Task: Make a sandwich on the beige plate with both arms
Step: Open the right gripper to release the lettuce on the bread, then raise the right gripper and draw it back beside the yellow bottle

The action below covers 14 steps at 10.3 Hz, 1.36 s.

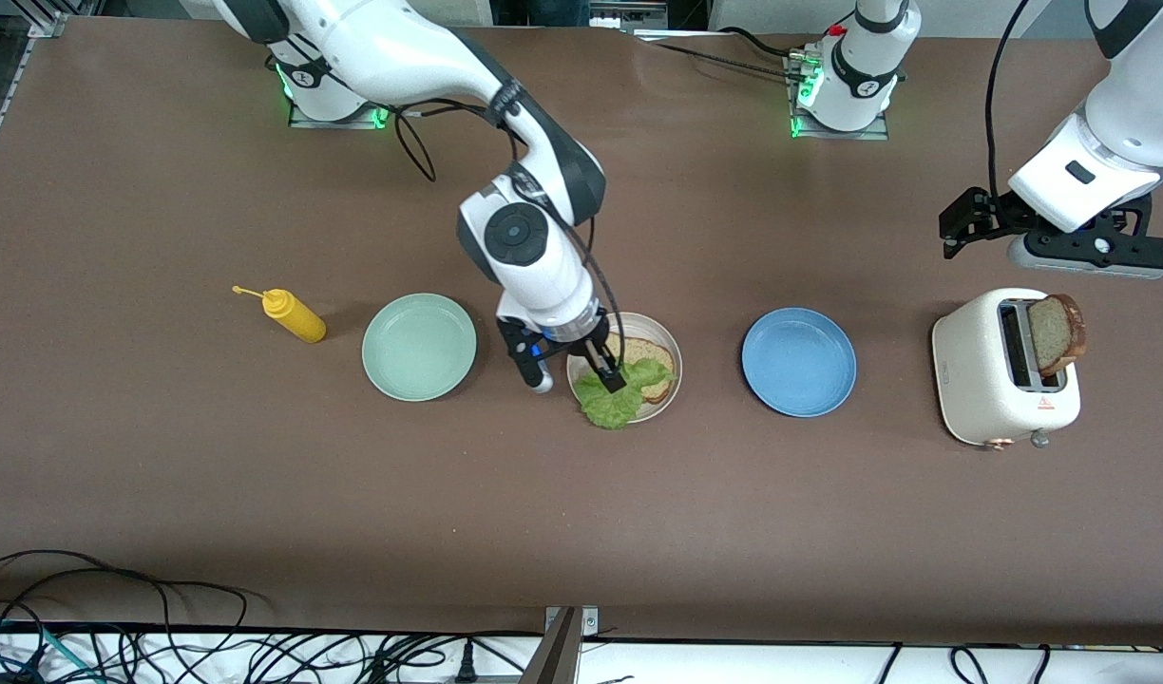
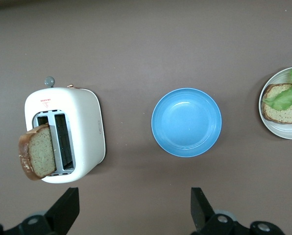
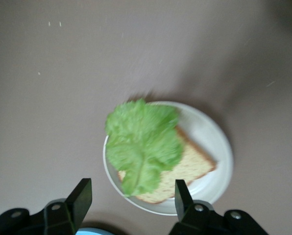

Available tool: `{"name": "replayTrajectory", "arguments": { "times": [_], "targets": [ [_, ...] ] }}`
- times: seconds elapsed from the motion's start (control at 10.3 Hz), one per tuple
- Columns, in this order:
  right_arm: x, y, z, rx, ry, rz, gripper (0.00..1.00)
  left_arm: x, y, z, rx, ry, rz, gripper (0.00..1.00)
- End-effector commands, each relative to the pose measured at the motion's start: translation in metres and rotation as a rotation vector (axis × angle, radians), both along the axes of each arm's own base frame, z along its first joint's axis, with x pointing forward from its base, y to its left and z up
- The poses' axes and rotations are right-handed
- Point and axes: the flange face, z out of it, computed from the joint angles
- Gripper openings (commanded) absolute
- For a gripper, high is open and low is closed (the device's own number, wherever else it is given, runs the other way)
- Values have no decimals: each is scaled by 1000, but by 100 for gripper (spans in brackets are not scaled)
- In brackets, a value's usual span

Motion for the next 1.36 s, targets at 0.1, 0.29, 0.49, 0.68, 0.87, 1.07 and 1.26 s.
{"name": "replayTrajectory", "arguments": {
  "times": [0.1, 0.29, 0.49, 0.68, 0.87, 1.07, 1.26],
  "targets": [
    [-5, -58, 64, -101, 124, 192, 77, 1, 1, 4, -9, 4, 5, 100],
    [0, -119, 93, -166, 224, 321, 81, 1, 1, 4, -9, 4, 4, 100],
    [3, -175, 116, -193, 278, 454, 81, 1, 1, 5, -9, 2, 4, 100],
    [5, -241, 139, -180, 286, 626, 81, 1, 1, 5, -9, 2, 4, 100],
    [8, -298, 151, -163, 307, 748, 81, 1, 1, 4, -9, 4, 5, 100],
    [10, -364, 159, -99, 275, 878, 81, 1, 1, 5, -9, 2, 4, 100],
    [8, -433, 160, -47, 240, 1018, 97, 1, 1, 4, -9, 4, 5, 100]
  ]
}}
